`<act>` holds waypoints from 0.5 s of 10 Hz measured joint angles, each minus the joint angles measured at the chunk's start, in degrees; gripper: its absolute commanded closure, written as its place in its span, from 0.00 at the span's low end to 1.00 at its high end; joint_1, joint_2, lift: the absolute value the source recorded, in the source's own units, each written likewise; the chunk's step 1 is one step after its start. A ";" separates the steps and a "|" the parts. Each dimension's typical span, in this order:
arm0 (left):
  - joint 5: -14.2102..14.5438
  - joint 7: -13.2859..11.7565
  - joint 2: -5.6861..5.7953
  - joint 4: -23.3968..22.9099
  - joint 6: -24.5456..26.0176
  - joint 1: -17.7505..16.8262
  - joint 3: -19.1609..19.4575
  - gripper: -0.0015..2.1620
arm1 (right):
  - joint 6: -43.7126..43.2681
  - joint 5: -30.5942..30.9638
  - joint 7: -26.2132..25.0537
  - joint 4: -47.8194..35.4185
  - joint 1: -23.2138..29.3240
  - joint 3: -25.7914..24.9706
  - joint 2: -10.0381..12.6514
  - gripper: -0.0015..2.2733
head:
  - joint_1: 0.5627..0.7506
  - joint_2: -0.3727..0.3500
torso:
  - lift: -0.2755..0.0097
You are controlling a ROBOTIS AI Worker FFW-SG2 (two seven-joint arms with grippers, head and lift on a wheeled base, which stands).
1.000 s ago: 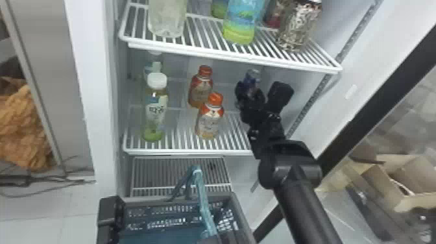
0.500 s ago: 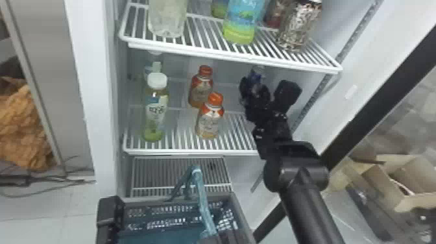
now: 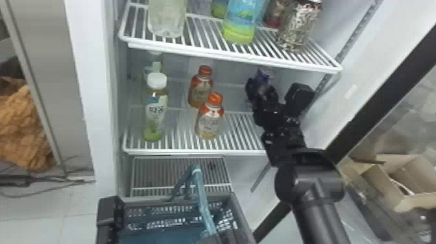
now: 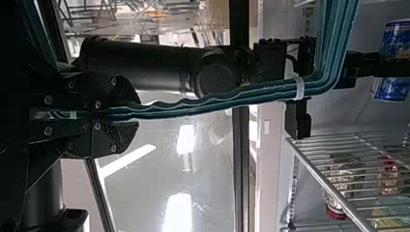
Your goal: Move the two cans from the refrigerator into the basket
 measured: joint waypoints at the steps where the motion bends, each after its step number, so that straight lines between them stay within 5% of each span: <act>1: 0.00 0.00 0.00 0.00 -0.03 0.00 -0.01 0.56 | 1.00 -0.06 0.60 -1.82 1.18 -0.43 -0.02 0.38 | 0.70 0.03 | 0.03; 5: 0.00 0.01 0.00 0.00 -0.12 0.13 0.04 0.56 | 3.59 -0.66 1.76 -8.89 6.91 -1.82 0.00 0.38 | 0.70 0.03 | 0.03</act>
